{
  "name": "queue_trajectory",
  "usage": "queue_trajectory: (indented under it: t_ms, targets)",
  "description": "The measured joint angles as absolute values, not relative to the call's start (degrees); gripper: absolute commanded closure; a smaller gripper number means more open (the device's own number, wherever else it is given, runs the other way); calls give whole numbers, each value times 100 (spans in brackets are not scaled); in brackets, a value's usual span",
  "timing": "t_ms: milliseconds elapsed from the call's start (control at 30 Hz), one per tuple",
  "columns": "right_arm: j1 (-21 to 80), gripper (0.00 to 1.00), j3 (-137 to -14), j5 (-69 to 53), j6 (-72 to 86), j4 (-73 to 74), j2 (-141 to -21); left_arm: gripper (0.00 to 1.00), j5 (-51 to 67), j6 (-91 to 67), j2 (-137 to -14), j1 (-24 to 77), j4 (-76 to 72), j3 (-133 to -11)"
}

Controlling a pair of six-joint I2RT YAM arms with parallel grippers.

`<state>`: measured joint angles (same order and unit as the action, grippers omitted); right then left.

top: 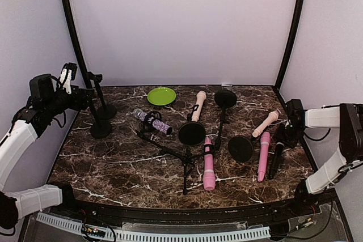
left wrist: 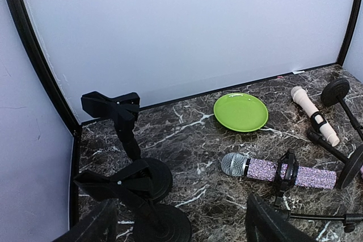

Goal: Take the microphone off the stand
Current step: Place the microphone at the corner of the board, then pick up the microphone stand with the microphone from the center of the board.

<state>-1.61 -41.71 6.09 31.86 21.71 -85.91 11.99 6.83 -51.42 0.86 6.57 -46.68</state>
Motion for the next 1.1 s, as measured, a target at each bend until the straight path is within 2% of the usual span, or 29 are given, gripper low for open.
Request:
queue_trajectory:
  t_ms: [467, 567, 767, 933, 1100]
  targets:
    - [-163, 28, -3951, 838, 3371, 2084, -7439, 20, 1142, 683, -5129, 86, 657, -4668]
    - [-163, 25, -3872, 923, 3369, 2088, -7094, 24, 1138, 685, -5129, 86, 657, -4668]
    - [-84, 24, -3999, 615, 3280, 2053, -6267, 25, 980, 803, -5131, 447, 657, -4668]
    - [998, 24, -4941, 364, 3267, 2010, -6528, 24, 1002, 867, -5194, 952, 655, -4668]
    - [2294, 22, -6099, 237, 3350, 1728, -7627, 25, 1076, 862, -5317, 967, 657, -4668]
